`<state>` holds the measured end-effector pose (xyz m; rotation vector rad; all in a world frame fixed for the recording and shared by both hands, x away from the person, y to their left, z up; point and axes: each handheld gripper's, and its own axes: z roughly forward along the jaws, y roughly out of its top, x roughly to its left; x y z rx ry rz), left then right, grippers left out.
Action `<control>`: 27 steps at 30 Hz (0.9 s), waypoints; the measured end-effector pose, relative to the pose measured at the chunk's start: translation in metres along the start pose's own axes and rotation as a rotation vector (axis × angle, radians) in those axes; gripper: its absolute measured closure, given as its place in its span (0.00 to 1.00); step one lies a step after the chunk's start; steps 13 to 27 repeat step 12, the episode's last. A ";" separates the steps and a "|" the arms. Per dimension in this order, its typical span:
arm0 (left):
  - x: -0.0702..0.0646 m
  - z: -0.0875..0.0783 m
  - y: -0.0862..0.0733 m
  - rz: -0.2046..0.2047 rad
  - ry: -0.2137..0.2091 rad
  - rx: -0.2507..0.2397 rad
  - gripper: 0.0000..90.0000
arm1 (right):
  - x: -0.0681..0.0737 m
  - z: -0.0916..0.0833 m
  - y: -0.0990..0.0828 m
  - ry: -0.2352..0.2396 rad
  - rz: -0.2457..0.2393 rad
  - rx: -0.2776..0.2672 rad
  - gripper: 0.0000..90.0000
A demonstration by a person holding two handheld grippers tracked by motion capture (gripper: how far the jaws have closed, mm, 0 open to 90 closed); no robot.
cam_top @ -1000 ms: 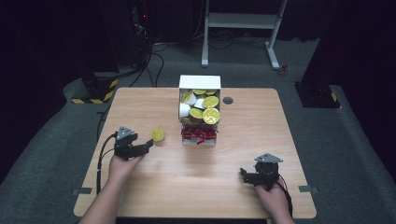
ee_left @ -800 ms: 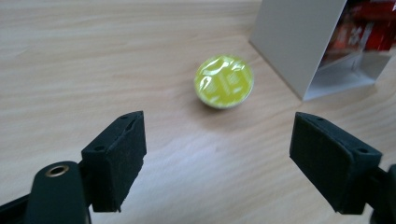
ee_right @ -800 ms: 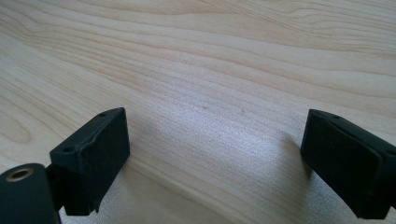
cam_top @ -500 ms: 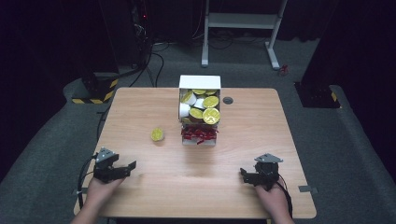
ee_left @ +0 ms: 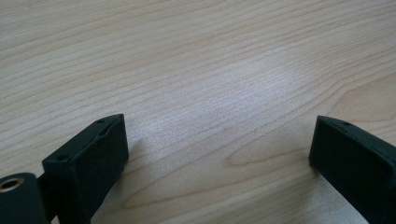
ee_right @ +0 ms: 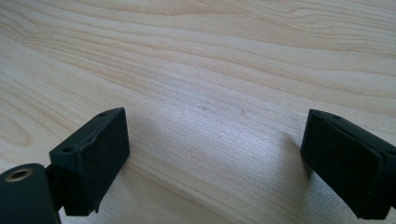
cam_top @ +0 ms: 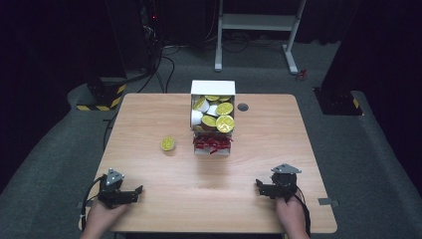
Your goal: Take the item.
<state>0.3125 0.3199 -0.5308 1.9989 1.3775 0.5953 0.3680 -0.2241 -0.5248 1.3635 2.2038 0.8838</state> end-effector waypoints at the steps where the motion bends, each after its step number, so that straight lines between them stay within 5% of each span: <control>1: 0.000 0.000 0.000 0.000 0.000 0.000 0.05 | 0.000 0.000 0.000 -0.001 -0.001 -0.001 0.09; 27: 0.001 0.000 -0.001 -0.003 -0.015 -0.004 0.06 | 0.004 0.001 0.001 -0.034 0.026 -0.001 0.09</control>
